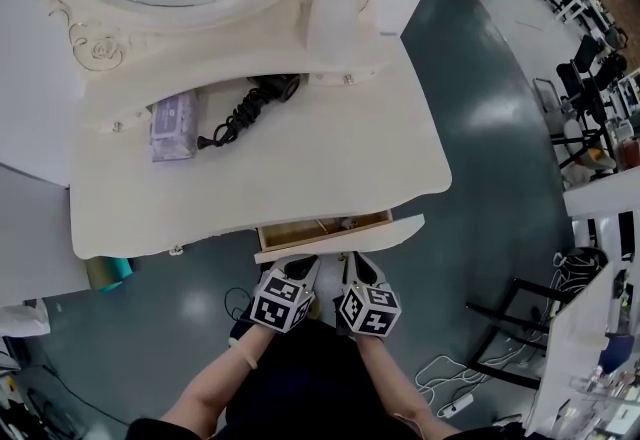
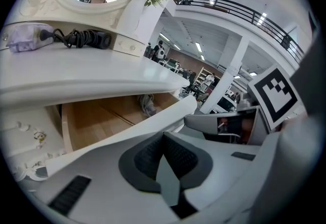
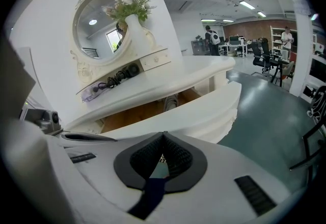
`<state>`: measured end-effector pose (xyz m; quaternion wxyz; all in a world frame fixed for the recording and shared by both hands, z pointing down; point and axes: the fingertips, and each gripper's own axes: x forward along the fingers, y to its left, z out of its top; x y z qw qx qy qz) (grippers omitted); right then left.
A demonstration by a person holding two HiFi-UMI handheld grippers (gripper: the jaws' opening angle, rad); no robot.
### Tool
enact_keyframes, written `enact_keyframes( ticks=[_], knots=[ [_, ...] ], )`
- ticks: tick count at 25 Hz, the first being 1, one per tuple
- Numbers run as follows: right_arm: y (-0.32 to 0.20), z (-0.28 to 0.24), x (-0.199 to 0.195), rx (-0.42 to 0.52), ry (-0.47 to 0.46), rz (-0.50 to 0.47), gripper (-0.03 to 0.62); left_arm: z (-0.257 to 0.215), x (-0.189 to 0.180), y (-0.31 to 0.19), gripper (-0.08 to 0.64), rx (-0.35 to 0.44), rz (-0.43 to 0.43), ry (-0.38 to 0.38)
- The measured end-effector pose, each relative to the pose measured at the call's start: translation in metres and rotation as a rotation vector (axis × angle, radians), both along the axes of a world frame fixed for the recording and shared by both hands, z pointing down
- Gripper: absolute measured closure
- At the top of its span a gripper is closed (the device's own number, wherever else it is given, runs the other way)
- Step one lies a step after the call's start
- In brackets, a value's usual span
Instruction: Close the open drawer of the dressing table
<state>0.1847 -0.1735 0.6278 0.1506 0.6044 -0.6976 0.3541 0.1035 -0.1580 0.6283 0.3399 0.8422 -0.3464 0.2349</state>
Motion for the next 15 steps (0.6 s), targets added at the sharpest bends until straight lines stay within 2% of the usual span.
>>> enact_keyframes(
  ticks=[15],
  knots=[
    [-0.026, 0.0, -0.007, 0.007, -0.007, 0.009, 0.569, 0.001, -0.009, -0.025, 0.543, 0.005, -0.006, -0.008]
  ],
)
